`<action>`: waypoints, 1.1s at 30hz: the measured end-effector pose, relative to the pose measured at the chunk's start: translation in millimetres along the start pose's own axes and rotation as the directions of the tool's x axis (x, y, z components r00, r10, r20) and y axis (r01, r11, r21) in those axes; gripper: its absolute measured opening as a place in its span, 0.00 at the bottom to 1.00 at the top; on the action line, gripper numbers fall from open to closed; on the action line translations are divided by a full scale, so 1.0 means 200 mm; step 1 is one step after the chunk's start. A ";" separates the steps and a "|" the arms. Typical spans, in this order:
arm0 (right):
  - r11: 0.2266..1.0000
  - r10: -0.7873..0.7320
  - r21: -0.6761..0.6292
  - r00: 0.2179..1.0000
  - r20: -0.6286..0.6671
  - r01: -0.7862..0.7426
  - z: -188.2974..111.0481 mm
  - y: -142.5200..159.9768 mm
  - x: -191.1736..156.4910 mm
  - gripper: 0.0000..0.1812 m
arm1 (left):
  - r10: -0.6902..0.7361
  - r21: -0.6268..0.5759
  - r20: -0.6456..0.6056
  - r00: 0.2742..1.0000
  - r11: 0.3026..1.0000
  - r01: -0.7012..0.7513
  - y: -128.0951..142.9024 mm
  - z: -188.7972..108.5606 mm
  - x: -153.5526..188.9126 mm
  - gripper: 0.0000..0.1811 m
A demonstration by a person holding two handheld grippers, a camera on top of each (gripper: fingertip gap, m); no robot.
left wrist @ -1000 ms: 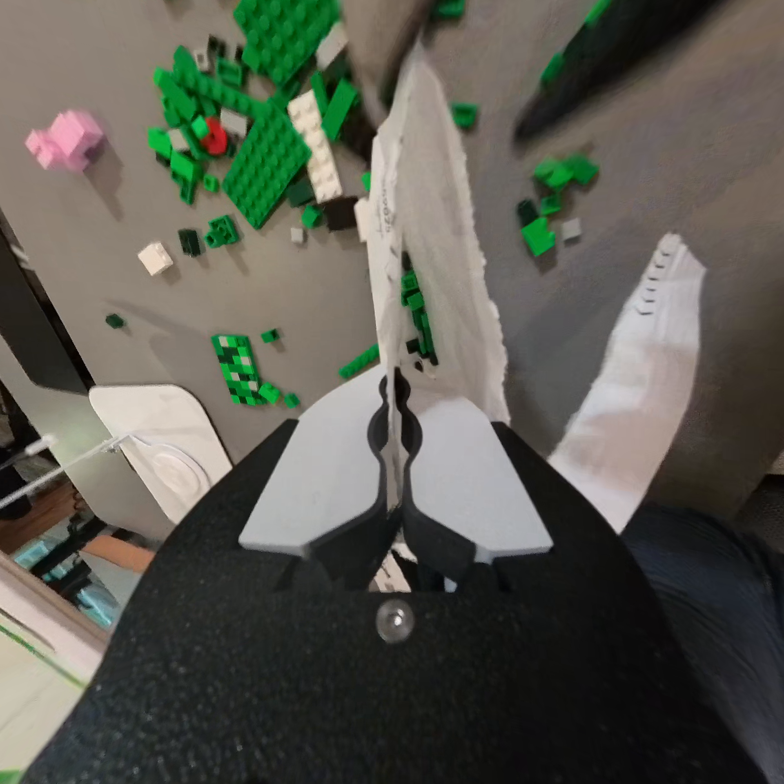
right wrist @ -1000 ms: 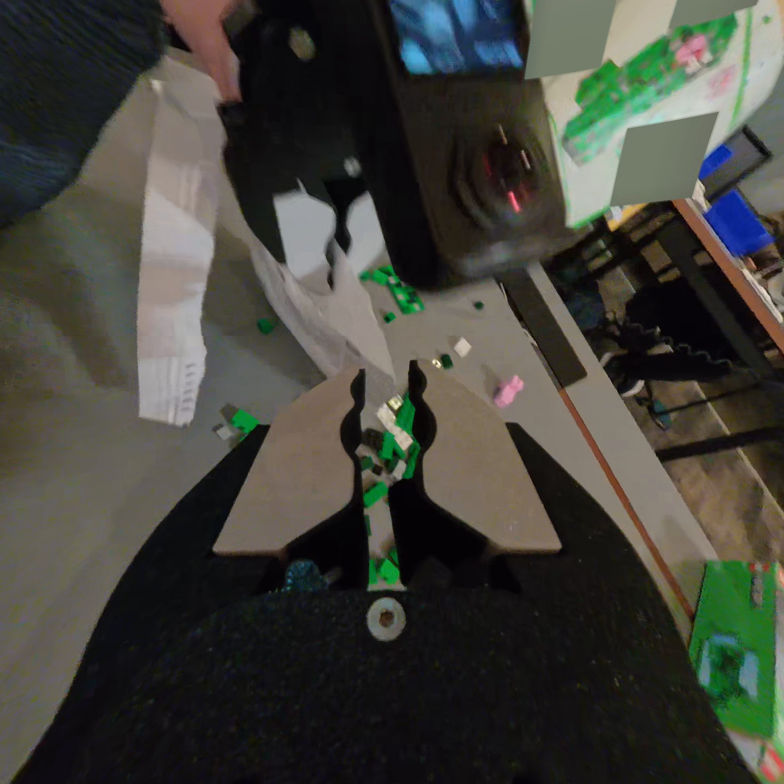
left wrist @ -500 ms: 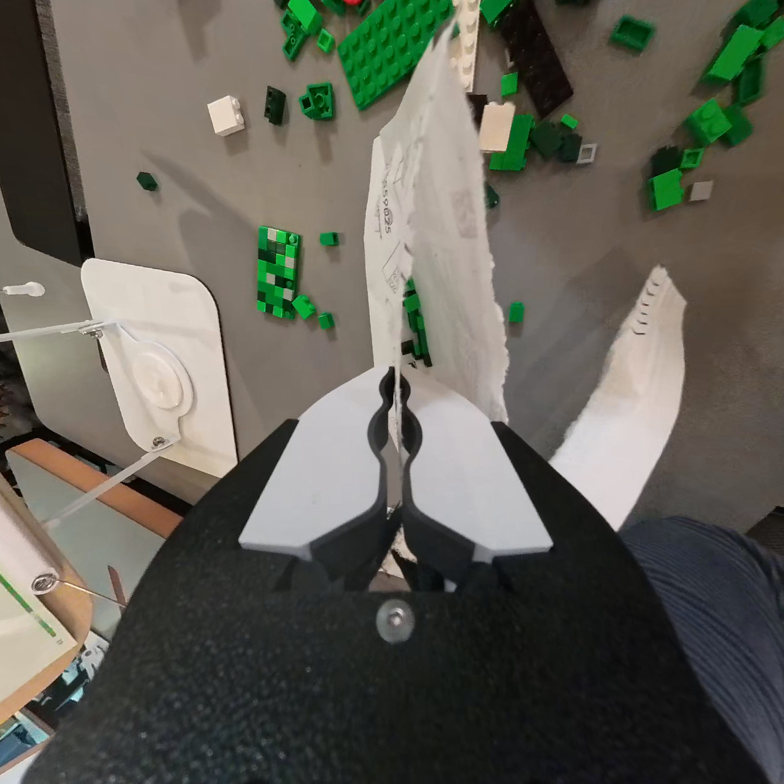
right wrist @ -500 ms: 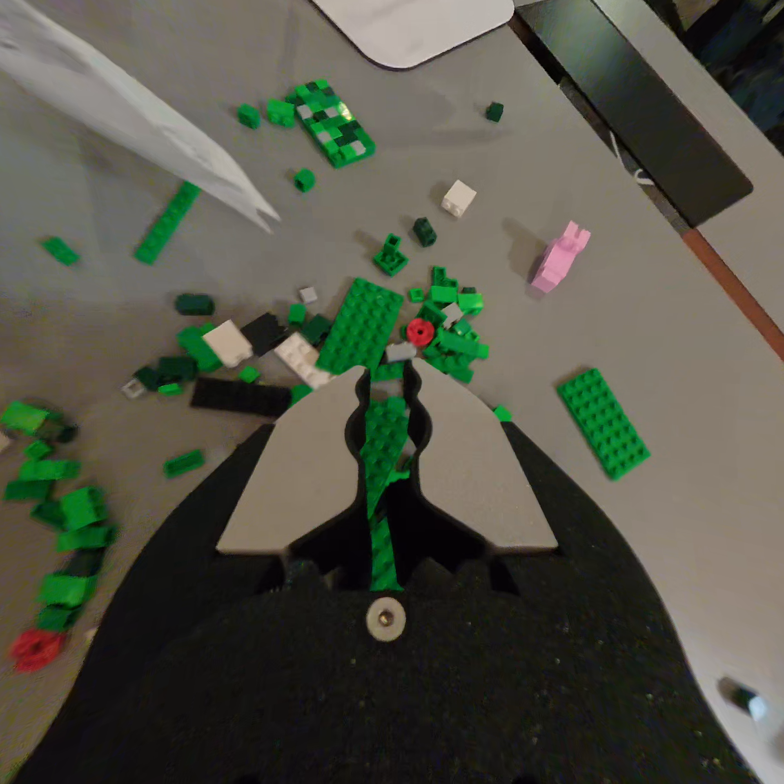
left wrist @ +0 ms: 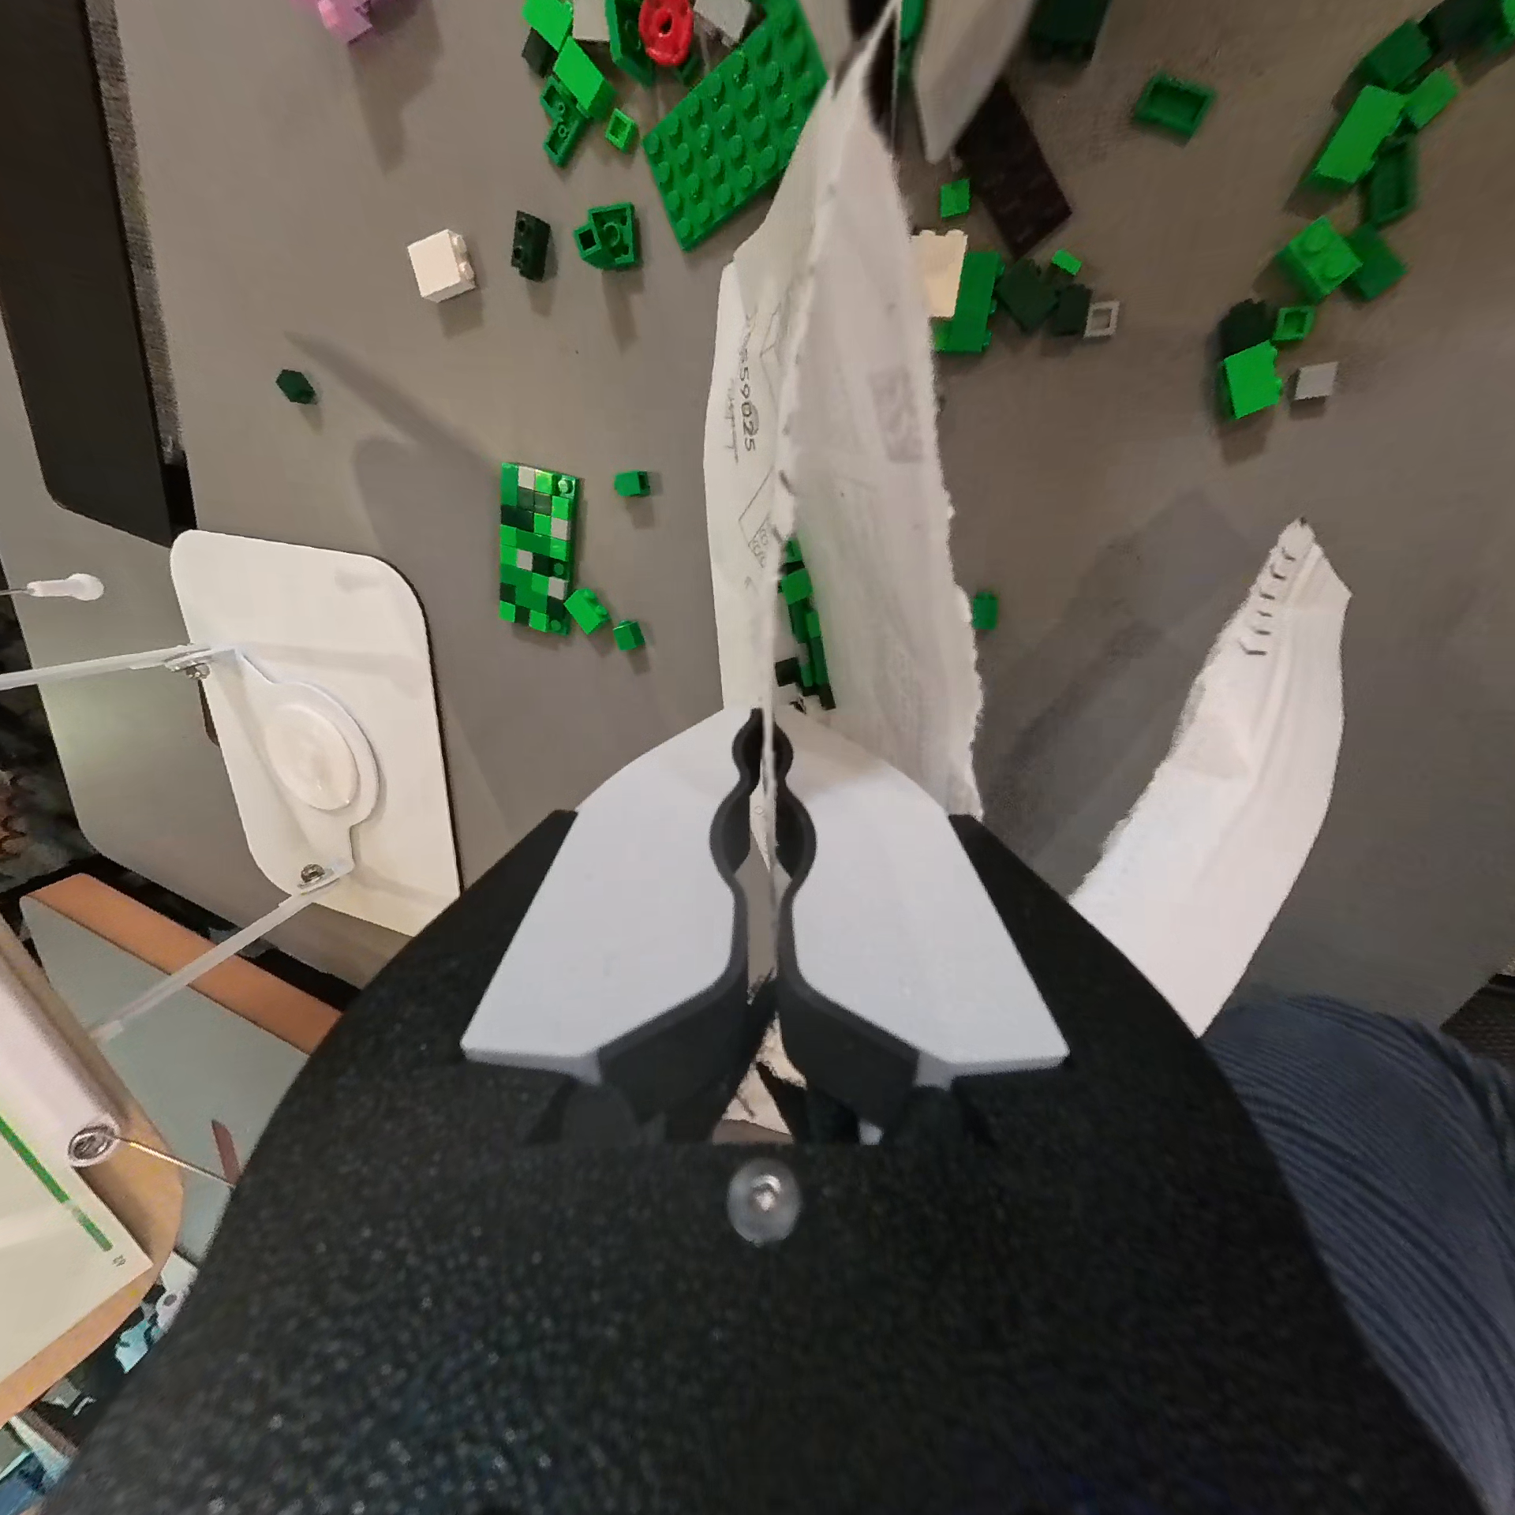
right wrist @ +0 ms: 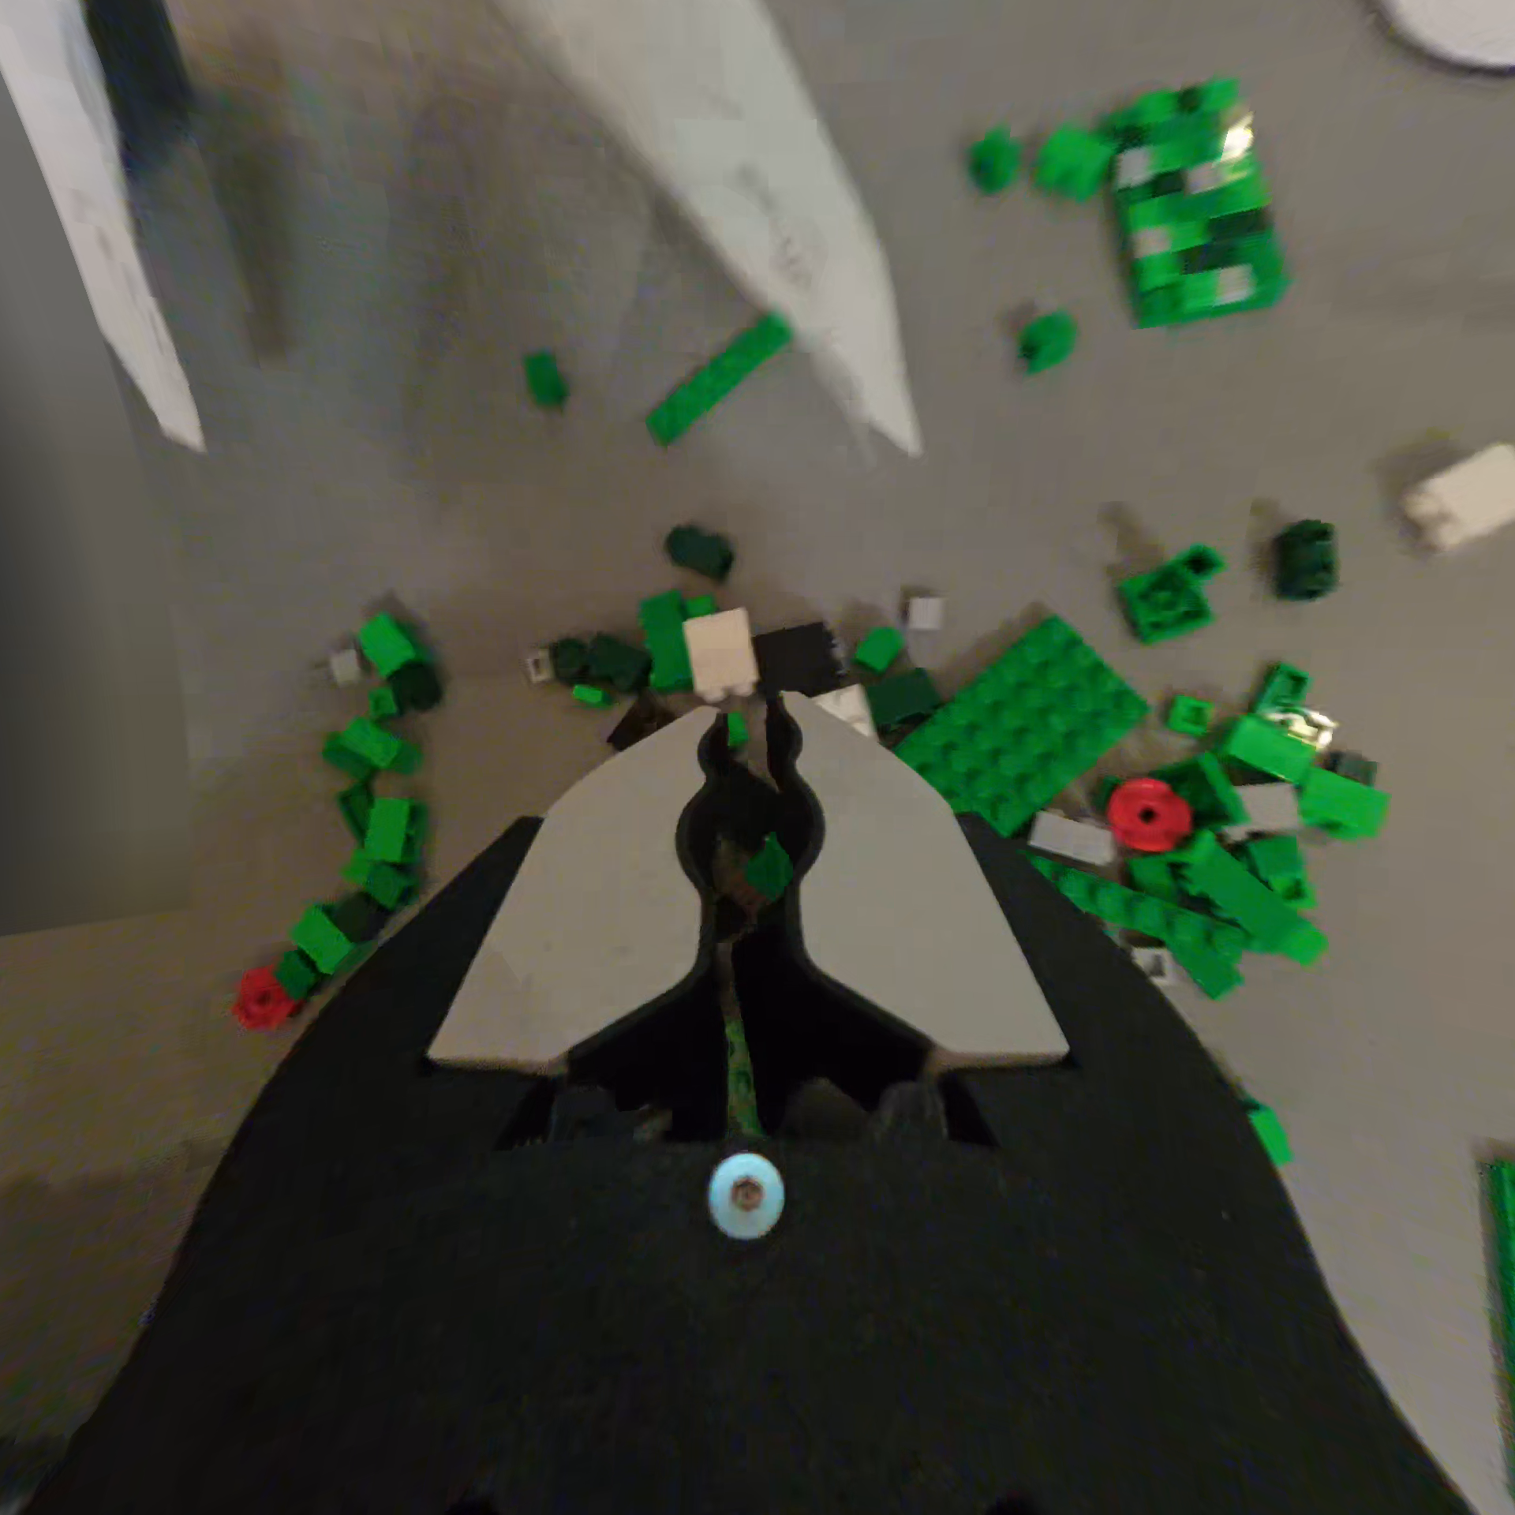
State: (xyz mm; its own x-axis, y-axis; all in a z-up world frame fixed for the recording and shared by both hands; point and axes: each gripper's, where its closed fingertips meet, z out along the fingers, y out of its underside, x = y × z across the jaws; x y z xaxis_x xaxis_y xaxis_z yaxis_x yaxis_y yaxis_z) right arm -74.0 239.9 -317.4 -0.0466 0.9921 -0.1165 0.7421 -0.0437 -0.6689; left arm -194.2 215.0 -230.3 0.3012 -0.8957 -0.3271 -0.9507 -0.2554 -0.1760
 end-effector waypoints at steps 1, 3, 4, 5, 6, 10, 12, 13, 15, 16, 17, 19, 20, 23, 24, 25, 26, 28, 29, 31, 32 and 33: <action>0.998 -0.032 -0.052 0.999 -0.004 0.032 0.03 0.03 -0.02 0.05 | 0.001 0.002 -0.002 1.000 1.000 -0.001 0.00 0.00 0.00 0.00; 0.996 -0.038 -0.079 0.999 -0.009 0.037 0.05 0.02 -0.03 0.06 | 0.003 0.004 -0.004 1.000 1.000 -0.003 0.00 0.00 0.00 0.00; 0.995 -0.035 -0.094 0.999 -0.009 0.034 0.06 0.02 -0.03 0.06 | 0.005 0.005 -0.004 1.000 1.000 -0.005 0.00 0.00 0.01 0.00; 0.993 -0.035 -0.116 0.999 -0.019 0.033 0.06 0.03 -0.02 0.06 | 0.006 0.007 -0.004 1.000 1.000 -0.006 0.00 0.00 0.01 0.00; 0.989 -0.037 -0.142 0.999 -0.025 0.033 0.06 0.04 -0.02 0.06 | 0.008 0.008 -0.005 1.000 1.000 -0.008 -0.01 -0.01 0.01 0.00; 0.975 -0.046 -0.217 0.999 -0.019 0.041 0.06 0.08 -0.02 0.08 | 0.019 0.015 -0.008 1.000 1.000 -0.019 -0.01 -0.01 0.02 0.00; 0.974 -0.057 -0.220 0.998 -0.024 0.050 0.06 0.07 -0.02 0.07 | 0.023 0.018 -0.009 1.000 1.000 -0.023 -0.02 -0.01 0.02 0.00; 0.974 -0.055 -0.220 0.998 -0.017 0.050 0.07 0.07 -0.02 0.05 | 0.024 0.019 -0.009 1.000 1.000 -0.024 -0.02 -0.01 0.02 0.00; 0.973 -0.057 -0.223 0.998 -0.016 0.052 0.06 0.07 -0.03 0.02 | 0.026 0.015 -0.013 1.000 1.000 -0.026 -0.02 -0.01 0.03 0.00; 0.972 -0.071 -0.226 0.997 -0.030 0.062 0.06 0.08 -0.02 0.00 | 0.028 0.012 -0.013 1.000 1.000 -0.027 -0.02 0.00 0.03 0.00; 0.972 -0.085 -0.223 0.996 -0.040 0.074 0.05 0.08 -0.02 0.00 | 0.030 0.009 -0.014 0.999 1.000 -0.030 -0.02 0.00 0.03 0.00; 0.975 -0.096 -0.205 0.994 -0.046 0.085 0.04 0.09 -0.03 0.00 | 0.036 0.008 -0.016 0.999 0.999 -0.035 -0.03 0.00 0.03 0.00; 0.978 -0.102 -0.189 0.993 -0.061 0.089 0.03 0.08 -0.03 0.00 | 0.039 0.007 -0.017 0.999 0.999 -0.039 -0.03 0.00 0.04 0.00; 0.985 -0.094 -0.155 0.991 -0.100 0.077 -0.01 0.07 -0.03 0.06 | 0.046 0.011 -0.026 0.999 0.999 -0.045 -0.04 0.01 0.04 0.00; 0.986 -0.084 -0.155 0.991 -0.106 0.067 -0.01 0.07 -0.03 0.06 | 0.044 0.007 -0.029 0.999 0.999 -0.044 -0.04 0.01 0.04 0.00; 0.985 -0.082 -0.160 0.990 -0.115 0.063 -0.02 0.08 -0.02 0.06 | 0.045 0.001 -0.030 0.999 0.999 -0.045 -0.04 0.02 0.04 0.00; 0.984 -0.084 -0.168 0.988 -0.132 0.061 -0.02 0.09 -0.01 0.07 | 0.049 -0.002 -0.030 0.998 0.999 -0.049 -0.04 0.02 0.05 0.00; 0.984 -0.074 -0.172 0.986 -0.152 0.048 -0.02 0.09 0.01 0.07 | 0.053 0.001 -0.030 0.998 0.999 -0.053 -0.05 0.02 0.05 0.00; 0.985 -0.063 -0.167 0.988 -0.144 0.038 -0.01 0.08 0.01 0.07 | 0.057 0.002 -0.030 0.998 0.998 -0.057 -0.05 0.02 0.05 0.00; 0.982 -0.048 -0.187 0.990 -0.136 0.022 0.00 0.09 0.01 0.07 | 0.062 0.001 -0.031 0.998 0.998 -0.062 -0.05 0.02 0.06 0.00; 0.978 -0.050 -0.209 0.989 -0.138 0.020 0.01 0.10 0.01 0.07 | 0.062 0.002 -0.033 0.998 0.998 -0.062 -0.05 0.02 0.06 0.00; 0.973 -0.052 -0.232 0.989 -0.137 0.019 0.02 0.11 0.02 0.07 | 0.062 0.002 -0.034 0.998 0.998 -0.062 -0.05 0.02 0.06 0.00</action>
State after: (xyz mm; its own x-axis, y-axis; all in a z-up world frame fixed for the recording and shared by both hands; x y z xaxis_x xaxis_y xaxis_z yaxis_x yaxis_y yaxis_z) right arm -59.9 242.3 -335.3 0.0066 0.9998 0.0200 0.8759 0.0039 -0.4825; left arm -180.5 208.7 -235.5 0.2391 -0.9215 -0.3060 -0.9674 -0.1988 -0.1572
